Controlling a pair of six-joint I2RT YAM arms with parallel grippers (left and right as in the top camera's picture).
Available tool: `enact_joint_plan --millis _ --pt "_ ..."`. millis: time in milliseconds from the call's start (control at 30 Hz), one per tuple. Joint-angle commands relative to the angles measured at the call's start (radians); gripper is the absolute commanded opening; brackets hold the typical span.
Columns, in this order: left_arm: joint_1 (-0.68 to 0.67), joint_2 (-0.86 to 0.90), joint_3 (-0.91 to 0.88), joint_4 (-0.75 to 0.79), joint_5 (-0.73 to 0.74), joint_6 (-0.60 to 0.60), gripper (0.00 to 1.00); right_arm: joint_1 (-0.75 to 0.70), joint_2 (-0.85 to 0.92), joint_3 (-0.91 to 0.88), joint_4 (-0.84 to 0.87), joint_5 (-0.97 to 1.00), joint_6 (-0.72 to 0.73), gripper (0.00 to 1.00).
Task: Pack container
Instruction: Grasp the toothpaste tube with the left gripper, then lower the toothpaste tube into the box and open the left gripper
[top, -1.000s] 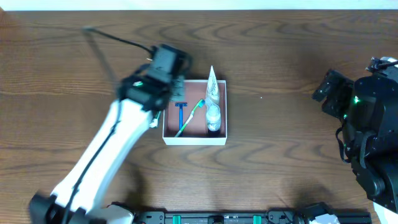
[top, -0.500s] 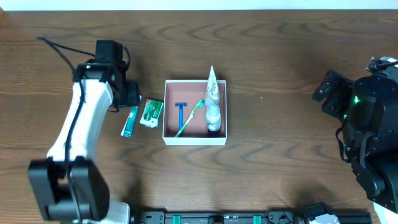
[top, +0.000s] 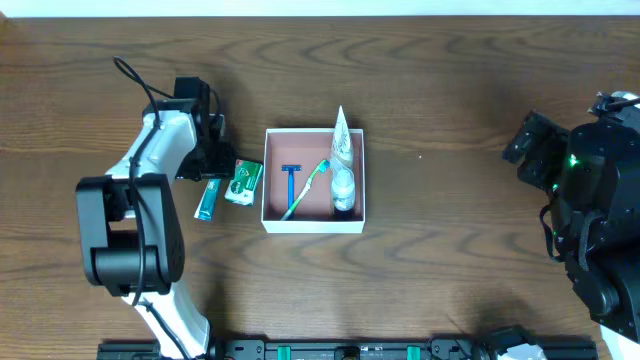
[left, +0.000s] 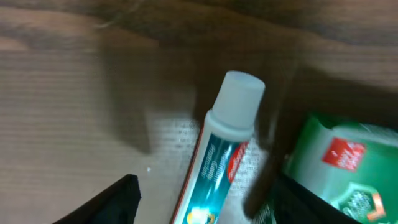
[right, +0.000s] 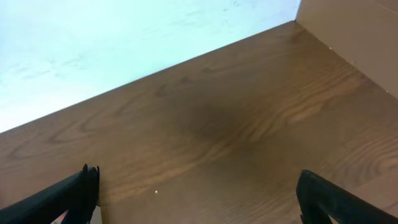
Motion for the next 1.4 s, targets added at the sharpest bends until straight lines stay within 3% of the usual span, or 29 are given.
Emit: enact_joint_plan --millis 0,100,267,467,733,933,1367 --pt "0.008 0.042 -0.003 0.008 0.01 0.026 0.63 -0.012 0.002 0.006 -0.001 0.013 0.004 0.99" --pt "0.008 0.068 -0.003 0.01 0.01 0.026 0.52 -0.012 0.002 0.006 -0.001 0.013 0.004 0.99" --pt "0.008 0.067 -0.003 0.007 0.01 0.025 0.19 -0.012 0.002 0.006 -0.002 0.013 0.004 0.99" --pt "0.008 0.015 0.031 -0.07 0.01 0.005 0.07 -0.012 0.002 0.006 -0.001 0.013 0.004 0.99" --pt "-0.006 -0.233 0.093 -0.164 0.037 -0.092 0.06 -0.012 0.002 0.006 -0.002 0.013 0.004 0.99" --pt "-0.106 -0.407 0.093 -0.158 0.135 -0.182 0.06 -0.012 0.002 0.006 -0.002 0.013 0.004 0.99" --pt "-0.359 -0.312 0.026 -0.018 0.073 -0.326 0.06 -0.012 0.002 0.006 -0.002 0.013 0.004 0.99"
